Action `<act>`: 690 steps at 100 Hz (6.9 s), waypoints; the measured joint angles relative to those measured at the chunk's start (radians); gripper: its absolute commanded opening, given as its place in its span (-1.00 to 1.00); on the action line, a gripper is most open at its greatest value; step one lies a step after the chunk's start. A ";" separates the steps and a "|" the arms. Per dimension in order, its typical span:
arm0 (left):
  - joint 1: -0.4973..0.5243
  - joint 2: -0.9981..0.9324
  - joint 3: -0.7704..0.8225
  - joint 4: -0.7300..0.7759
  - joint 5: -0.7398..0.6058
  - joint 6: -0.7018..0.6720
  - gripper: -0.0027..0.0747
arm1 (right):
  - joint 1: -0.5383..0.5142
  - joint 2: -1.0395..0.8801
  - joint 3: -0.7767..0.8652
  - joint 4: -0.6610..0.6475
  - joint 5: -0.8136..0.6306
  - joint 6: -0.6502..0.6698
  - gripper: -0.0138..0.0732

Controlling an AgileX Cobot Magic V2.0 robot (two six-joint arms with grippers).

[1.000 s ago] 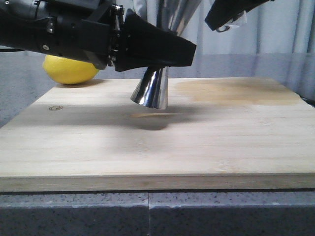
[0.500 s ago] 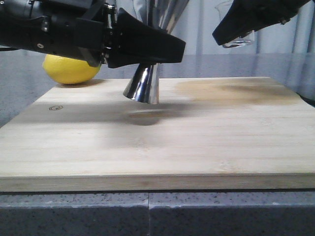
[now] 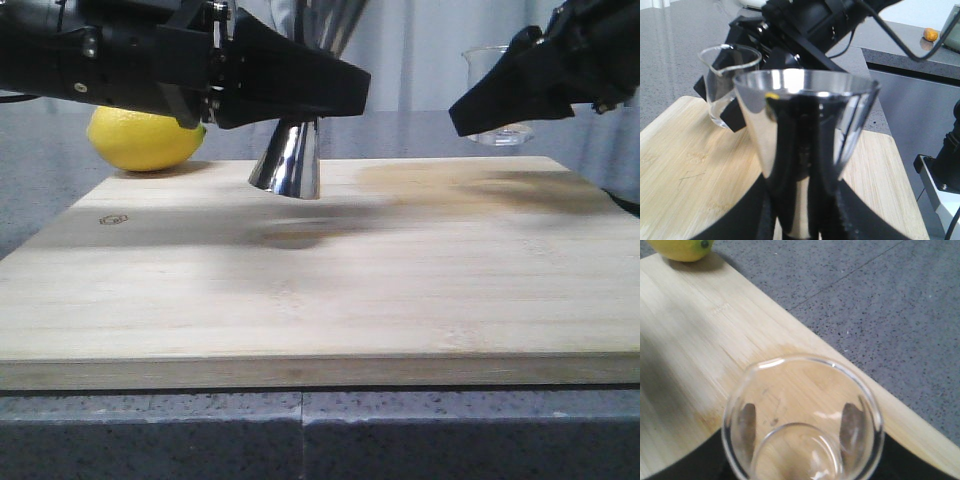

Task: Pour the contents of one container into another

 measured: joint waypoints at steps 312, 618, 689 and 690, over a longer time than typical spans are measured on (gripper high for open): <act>0.002 0.000 0.000 -0.014 0.000 0.061 -0.98 | -0.046 -0.325 0.100 0.348 0.052 -0.259 0.53; 0.046 0.036 -0.149 -0.016 0.000 0.000 -0.98 | -0.046 -0.360 0.100 0.346 0.057 -0.212 0.52; 0.046 -0.030 -0.211 -0.015 0.007 -0.092 -0.98 | -0.046 -0.360 0.100 0.346 0.047 -0.212 0.52; 0.046 -0.029 -0.211 -0.015 0.007 -0.092 -0.98 | -0.046 -0.360 0.100 0.346 0.047 -0.212 0.52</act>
